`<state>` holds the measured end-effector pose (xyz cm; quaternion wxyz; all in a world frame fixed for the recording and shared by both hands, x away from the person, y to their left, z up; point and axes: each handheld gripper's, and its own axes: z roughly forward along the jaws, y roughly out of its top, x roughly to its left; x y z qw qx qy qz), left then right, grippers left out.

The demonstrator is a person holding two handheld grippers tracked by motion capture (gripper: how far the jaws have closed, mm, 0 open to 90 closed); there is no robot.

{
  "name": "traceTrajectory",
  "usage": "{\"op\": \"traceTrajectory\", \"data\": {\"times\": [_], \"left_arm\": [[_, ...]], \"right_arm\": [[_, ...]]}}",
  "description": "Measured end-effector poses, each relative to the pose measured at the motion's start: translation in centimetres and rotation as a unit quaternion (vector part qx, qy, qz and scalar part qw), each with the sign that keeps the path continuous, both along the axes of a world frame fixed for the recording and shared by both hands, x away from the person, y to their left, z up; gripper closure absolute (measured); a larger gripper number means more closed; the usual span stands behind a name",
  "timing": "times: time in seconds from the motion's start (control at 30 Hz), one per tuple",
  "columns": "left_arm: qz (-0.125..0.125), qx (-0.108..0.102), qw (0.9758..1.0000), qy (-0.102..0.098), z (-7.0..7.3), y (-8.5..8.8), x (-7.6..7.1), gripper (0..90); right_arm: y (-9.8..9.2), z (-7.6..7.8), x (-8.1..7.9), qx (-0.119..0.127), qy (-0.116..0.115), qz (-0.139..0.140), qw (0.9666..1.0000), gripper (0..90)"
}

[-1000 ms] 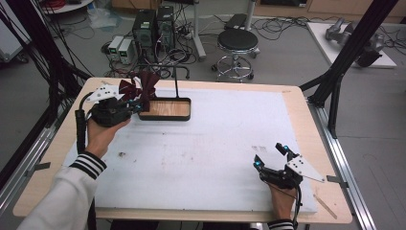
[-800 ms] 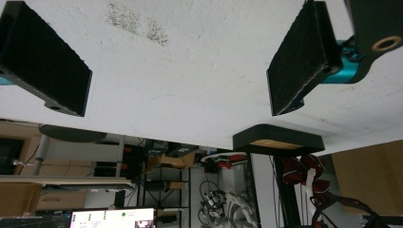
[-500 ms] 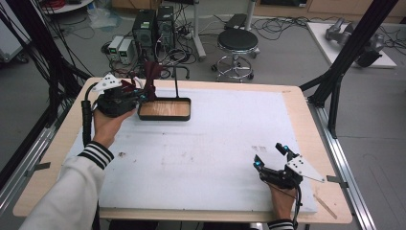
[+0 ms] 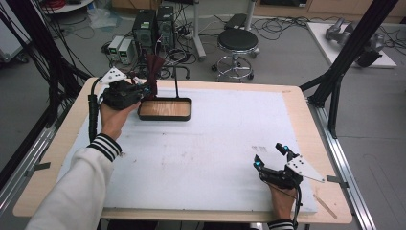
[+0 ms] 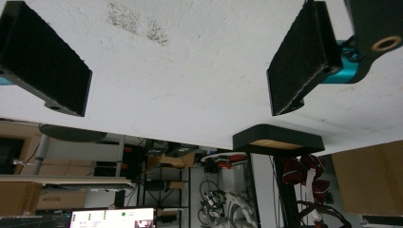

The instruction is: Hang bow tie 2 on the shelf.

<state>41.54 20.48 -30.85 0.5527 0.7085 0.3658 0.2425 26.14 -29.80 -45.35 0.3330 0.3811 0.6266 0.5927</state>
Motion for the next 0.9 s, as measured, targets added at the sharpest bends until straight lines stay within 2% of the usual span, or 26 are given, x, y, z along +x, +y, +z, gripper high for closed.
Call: {"op": "traceTrajectory", "data": {"times": [0.2, 0.33, 0.53, 0.7, 0.9], "left_arm": [[0.004, 0.003, 1.0000, -0.002, 0.2, -0.5, 1.0, 81.4], [0.011, -0.004, 0.9999, -0.003, 0.1, -0.8, 1.5, 81.4], [0.016, -0.002, 0.9998, 0.006, -0.5, -1.0, 2.1, 81.4], [0.010, 0.005, 0.9999, 0.009, -0.8, -1.6, 2.4, 81.4], [0.010, 0.005, 0.9998, 0.016, -1.3, -2.2, 2.8, 81.4]], "right_arm": [[0.0, 0.0, 0.0, 0.001, 0.000, 0.000, 1.0000, 6.9], [0.0, 0.0, 0.0, 0.000, 0.000, 0.000, 1.0000, 6.9], [0.0, 0.0, 0.0, 0.000, 0.000, 0.000, 1.0000, 6.9], [0.0, 0.0, 0.0, 0.000, 0.001, 0.000, 1.0000, 6.9], [0.0, 0.0, 0.0, 0.001, 0.003, 0.000, 1.0000, 6.9]]}}
